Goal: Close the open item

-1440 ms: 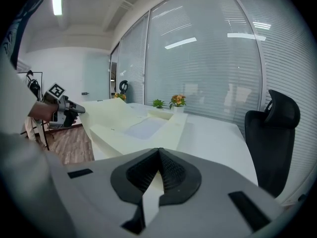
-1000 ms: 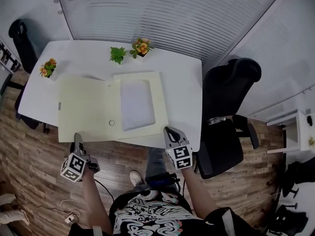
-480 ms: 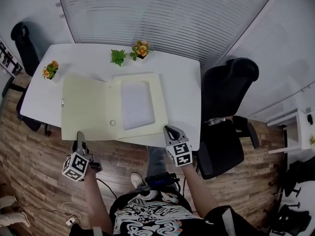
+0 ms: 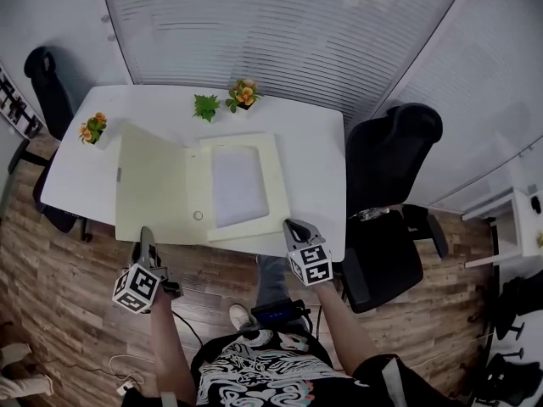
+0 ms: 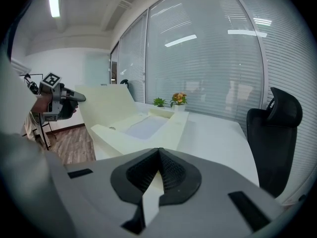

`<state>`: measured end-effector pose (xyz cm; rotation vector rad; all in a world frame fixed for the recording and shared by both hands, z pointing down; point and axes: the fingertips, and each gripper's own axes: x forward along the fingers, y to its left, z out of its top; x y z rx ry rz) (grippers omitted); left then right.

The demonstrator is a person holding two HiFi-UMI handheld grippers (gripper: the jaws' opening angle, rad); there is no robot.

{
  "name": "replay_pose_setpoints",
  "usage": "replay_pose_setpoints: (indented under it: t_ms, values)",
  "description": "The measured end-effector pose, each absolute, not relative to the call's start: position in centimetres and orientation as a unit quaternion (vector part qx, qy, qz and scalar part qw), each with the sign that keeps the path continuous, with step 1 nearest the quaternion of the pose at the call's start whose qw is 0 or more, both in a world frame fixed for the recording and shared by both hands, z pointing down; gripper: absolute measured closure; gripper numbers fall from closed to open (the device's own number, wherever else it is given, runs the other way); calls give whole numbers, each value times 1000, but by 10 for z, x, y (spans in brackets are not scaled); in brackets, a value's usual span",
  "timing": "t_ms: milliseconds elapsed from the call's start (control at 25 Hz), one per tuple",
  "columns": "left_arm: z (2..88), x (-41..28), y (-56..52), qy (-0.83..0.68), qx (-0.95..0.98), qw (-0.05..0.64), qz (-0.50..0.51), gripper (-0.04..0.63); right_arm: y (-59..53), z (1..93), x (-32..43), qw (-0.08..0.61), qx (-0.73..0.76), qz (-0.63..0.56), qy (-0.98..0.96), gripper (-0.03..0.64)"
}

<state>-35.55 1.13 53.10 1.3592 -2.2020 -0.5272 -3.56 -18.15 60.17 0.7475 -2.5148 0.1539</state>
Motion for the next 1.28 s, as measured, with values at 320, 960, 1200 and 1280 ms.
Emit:
replay_pose_setpoints:
  t_ms: [320,960,1200,1280]
  values:
    - [513,-340,0,-796,535,223,-173,594,-182,602,-36,254,276,53,-925,615]
    - [481,-300,-26,-754,611,179,-162,586,-181,602,-37,263,268,54,-925,615]
    - [473,-284,-39,-738,635,170,-152,583,-181,603,-38,262,268,61,-925,615]
    - [471,-279,-42,-732,643,169,-151,581,-180,603,-38,263,266,59,-925,615]
